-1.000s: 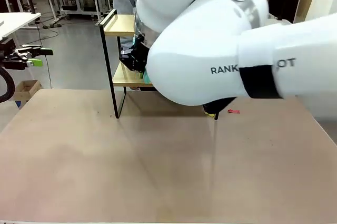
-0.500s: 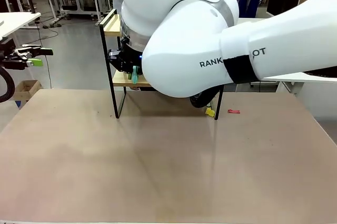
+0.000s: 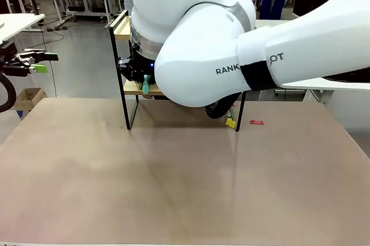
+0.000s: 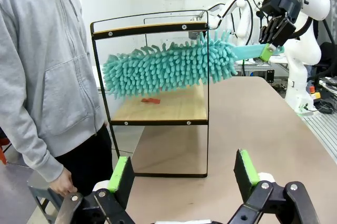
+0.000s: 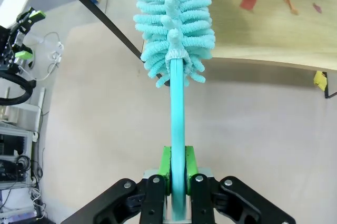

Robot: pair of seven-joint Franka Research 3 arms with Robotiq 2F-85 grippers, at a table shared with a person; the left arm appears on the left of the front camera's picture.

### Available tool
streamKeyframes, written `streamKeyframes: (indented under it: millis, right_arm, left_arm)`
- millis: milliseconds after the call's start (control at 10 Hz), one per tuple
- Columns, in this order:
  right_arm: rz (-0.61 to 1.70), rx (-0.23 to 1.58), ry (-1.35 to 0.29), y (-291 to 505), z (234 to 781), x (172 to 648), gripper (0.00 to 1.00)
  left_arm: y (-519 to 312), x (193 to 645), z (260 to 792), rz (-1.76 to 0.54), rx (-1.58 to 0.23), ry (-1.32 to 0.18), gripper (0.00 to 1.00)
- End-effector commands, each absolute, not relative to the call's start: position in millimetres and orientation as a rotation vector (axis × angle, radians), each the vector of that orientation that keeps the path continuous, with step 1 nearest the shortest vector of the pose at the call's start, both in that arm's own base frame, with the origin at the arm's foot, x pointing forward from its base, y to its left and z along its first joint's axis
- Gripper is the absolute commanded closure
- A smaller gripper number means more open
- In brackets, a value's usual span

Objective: Clean the shelf.
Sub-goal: Clean the specific section of the Shelf indicated by the human with the Duster.

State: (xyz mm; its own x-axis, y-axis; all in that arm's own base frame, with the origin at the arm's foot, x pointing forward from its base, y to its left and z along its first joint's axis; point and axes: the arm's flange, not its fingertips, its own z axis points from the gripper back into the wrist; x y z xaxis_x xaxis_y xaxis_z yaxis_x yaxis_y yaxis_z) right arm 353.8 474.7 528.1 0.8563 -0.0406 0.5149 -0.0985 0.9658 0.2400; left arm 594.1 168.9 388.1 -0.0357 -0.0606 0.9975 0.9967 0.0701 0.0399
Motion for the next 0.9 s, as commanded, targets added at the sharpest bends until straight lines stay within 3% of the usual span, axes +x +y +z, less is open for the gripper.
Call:
streamKeyframes:
  millis: [0,800]
  right_arm:
    - [-0.010,0.277,-0.560,506.3,521.5,371.0,0.87]
    - [-0.004,0.213,-0.428,532.1,486.1,397.8,0.87]
  left_arm:
    - [169.0,592.8,389.6,-1.233,-1.086,-1.226,0.00]
    - [169.0,592.8,389.6,-1.233,-1.086,-1.226,0.00]
